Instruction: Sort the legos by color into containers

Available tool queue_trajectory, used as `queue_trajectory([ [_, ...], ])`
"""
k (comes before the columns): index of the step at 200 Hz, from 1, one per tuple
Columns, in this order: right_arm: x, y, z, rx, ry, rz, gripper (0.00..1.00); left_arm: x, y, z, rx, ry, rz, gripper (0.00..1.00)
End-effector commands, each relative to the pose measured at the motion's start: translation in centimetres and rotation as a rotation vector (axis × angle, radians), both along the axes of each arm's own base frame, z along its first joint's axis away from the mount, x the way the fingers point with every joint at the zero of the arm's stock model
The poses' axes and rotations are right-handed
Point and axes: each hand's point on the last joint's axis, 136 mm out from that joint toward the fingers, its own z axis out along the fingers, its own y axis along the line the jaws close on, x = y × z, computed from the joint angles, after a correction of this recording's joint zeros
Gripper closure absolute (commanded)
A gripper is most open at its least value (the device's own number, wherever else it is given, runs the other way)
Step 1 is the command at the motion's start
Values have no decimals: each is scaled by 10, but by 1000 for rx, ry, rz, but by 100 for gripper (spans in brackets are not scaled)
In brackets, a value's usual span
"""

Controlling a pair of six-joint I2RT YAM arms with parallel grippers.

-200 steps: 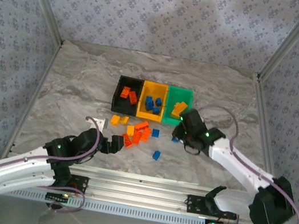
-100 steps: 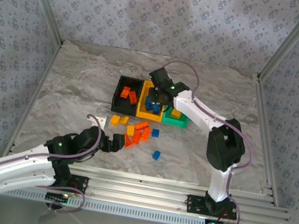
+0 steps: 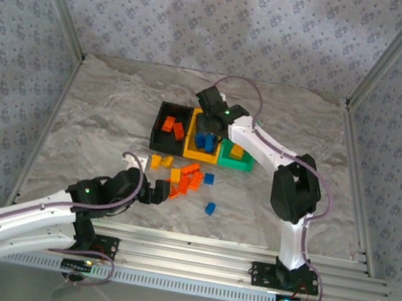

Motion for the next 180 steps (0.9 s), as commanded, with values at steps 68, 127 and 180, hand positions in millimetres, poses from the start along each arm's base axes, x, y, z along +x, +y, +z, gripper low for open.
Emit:
queue_trajectory([
  [68,-79,-38,44,248,-100,-43,29,25,-40,-41,194,152,-117,8],
  [127,-100,-64,32,238,-88,-67,28,45,-42,-83,208,254,-70,12],
  [180,-104,-75,35,264,-107,-80,28,27,-11,-103,276,321,-3,19],
])
